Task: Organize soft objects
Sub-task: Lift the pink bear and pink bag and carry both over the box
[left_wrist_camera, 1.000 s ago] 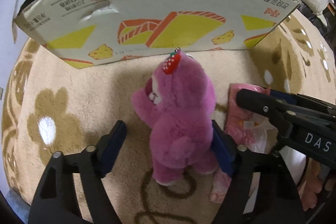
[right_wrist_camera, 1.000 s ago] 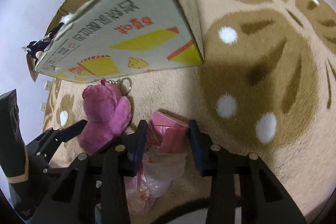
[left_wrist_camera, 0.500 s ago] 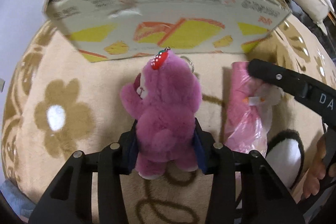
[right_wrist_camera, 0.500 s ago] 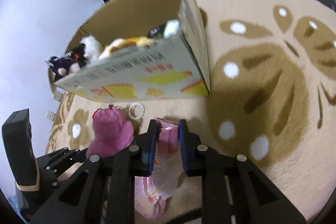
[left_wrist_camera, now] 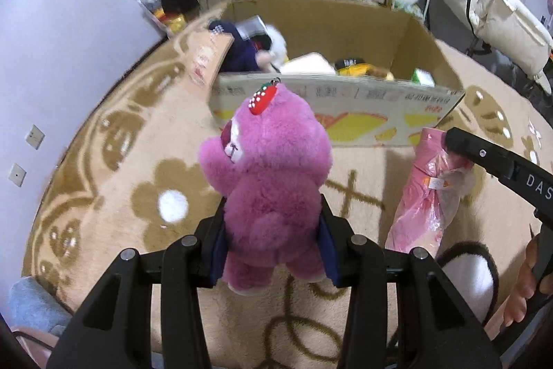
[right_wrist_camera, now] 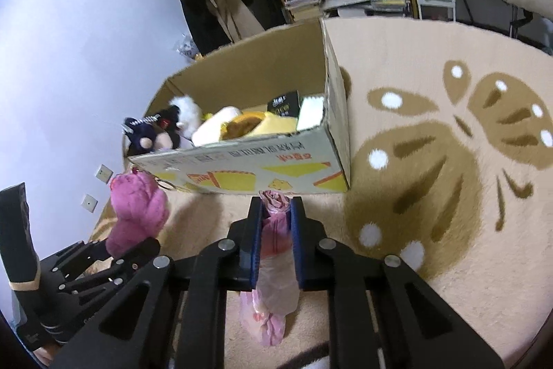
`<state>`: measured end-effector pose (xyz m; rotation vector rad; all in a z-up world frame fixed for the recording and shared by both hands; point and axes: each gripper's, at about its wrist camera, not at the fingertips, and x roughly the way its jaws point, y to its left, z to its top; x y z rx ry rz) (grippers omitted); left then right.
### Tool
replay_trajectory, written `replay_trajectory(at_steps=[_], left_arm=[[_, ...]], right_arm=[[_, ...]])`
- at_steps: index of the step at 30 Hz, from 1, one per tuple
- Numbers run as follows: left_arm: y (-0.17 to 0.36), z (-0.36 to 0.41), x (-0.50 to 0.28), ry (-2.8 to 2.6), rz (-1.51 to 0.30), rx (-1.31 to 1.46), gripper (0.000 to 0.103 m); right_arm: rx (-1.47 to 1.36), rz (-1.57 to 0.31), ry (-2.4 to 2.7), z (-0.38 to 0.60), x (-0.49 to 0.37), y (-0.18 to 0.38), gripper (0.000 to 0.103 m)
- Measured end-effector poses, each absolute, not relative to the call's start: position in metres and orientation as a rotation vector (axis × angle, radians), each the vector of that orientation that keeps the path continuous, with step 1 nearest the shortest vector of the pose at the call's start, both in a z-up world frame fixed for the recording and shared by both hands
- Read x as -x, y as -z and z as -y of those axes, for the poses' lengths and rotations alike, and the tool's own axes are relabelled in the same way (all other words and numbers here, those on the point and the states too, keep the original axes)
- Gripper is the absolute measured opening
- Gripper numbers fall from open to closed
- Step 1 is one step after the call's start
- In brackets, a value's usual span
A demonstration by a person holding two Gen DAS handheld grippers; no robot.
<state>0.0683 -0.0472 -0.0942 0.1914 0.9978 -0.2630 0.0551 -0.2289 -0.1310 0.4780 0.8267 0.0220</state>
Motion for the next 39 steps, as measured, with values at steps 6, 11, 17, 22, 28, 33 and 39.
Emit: replay_trajectory(at_steps=[6, 11, 17, 22, 28, 33, 39], left_arm=[[0.063, 0.042, -0.054, 0.236, -0.867, -0.197, 0.043], [0.044, 0.037, -0.05, 0.215, -0.788, -0.192, 0.043], [0.02, 0.035, -0.047, 0.181, -0.694, -0.222, 0.043], [0.001, 0.04, -0.053, 0.163, -0.593, -0.255, 0.043], [-0.015, 0.048, -0.074, 0.169, -0.554, -0.254, 0.043], [-0.023, 0.055, -0.094, 0.188, -0.553, -0.236, 0.043], [-0.016, 0.071, -0.119, 0.234, -0.572, -0.259, 0.043]], right_arm=[[-0.426, -0.721, -0.008, 0.229, -0.036, 0.094, 0.015], [-0.346, -0.658, -0.007, 0.225, -0.029, 0.063, 0.015], [-0.351, -0.578, 0.005, 0.236, -0.027, 0.021, 0.015], [-0.28, -0.524, 0.016, 0.236, -0.035, -0.008, 0.015], [-0.194, -0.511, 0.032, 0.233, -0.05, -0.021, 0.015], [-0.159, -0.524, 0.035, 0.234, -0.068, -0.017, 0.015], [-0.111, -0.548, 0.023, 0.233, -0.096, -0.003, 0.015]])
